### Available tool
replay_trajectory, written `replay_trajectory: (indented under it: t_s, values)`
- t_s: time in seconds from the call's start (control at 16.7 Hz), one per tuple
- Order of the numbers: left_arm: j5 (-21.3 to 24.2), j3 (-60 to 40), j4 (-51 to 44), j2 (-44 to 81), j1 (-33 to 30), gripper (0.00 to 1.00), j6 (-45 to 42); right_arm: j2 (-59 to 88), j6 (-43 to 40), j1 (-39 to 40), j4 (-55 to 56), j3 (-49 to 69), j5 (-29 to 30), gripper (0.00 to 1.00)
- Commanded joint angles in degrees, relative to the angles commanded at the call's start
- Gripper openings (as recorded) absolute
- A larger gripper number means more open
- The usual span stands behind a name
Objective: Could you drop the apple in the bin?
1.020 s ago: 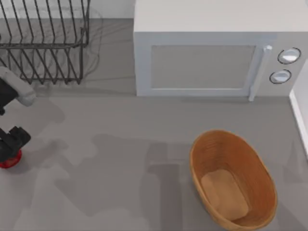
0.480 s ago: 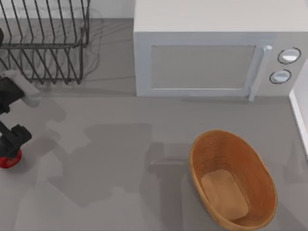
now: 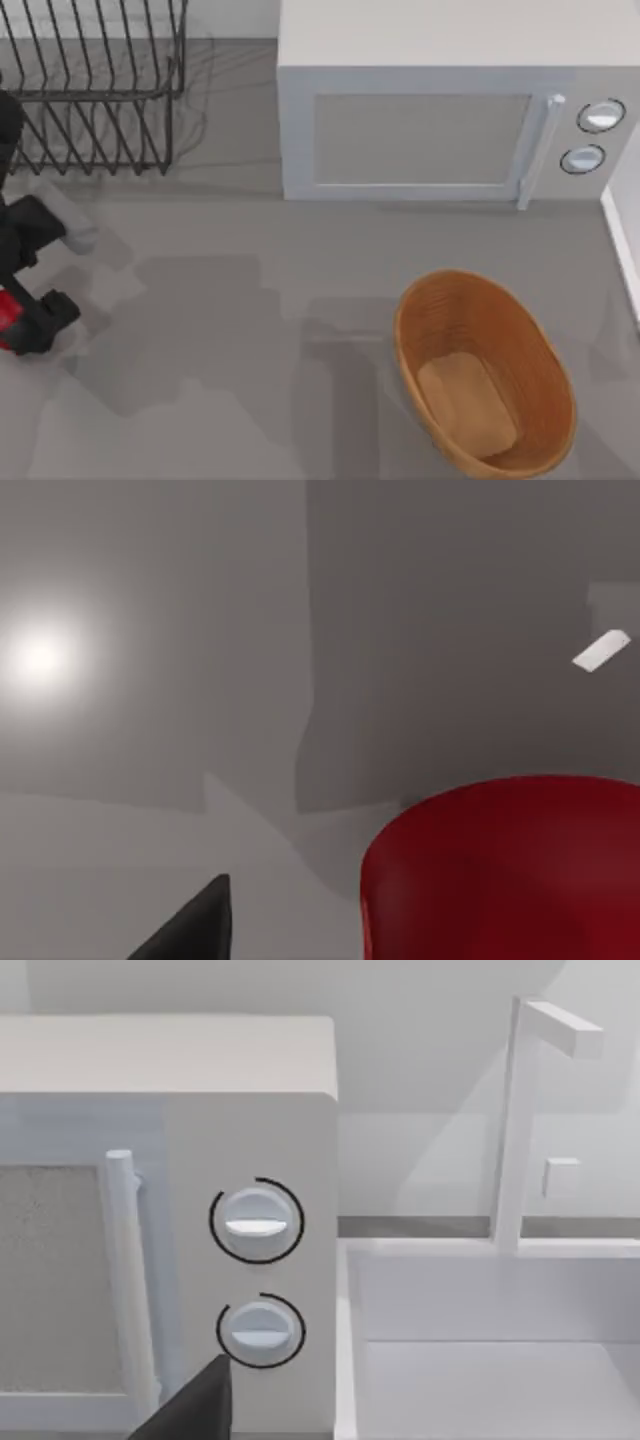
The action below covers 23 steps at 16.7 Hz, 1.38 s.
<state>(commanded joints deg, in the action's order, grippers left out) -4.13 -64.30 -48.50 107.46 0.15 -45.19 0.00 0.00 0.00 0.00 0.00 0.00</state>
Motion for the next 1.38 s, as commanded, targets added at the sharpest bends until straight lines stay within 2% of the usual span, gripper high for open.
replay_trajectory:
  t_s: [0.18, 0.42, 1.2, 1.38]
  values:
    - [0.0, 2.6, 4.0, 1.9, 0.3, 1.0, -0.4, 0.0, 0.0, 0.0, 0.0, 0.0, 0.0, 1.0]
    - [0.0, 2.7, 4.2, 2.0, 0.3, 1.0, -0.4, 0.0, 0.0, 0.0, 0.0, 0.0, 0.0, 1.0]
    - [0.0, 2.7, 4.2, 2.0, 0.3, 0.02, -0.4, 0.0, 0.0, 0.0, 0.0, 0.0, 0.0, 1.0]
    - [0.0, 2.7, 4.2, 2.0, 0.3, 0.0, -0.4, 0.0, 0.0, 0.0, 0.0, 0.0, 0.0, 1.0]
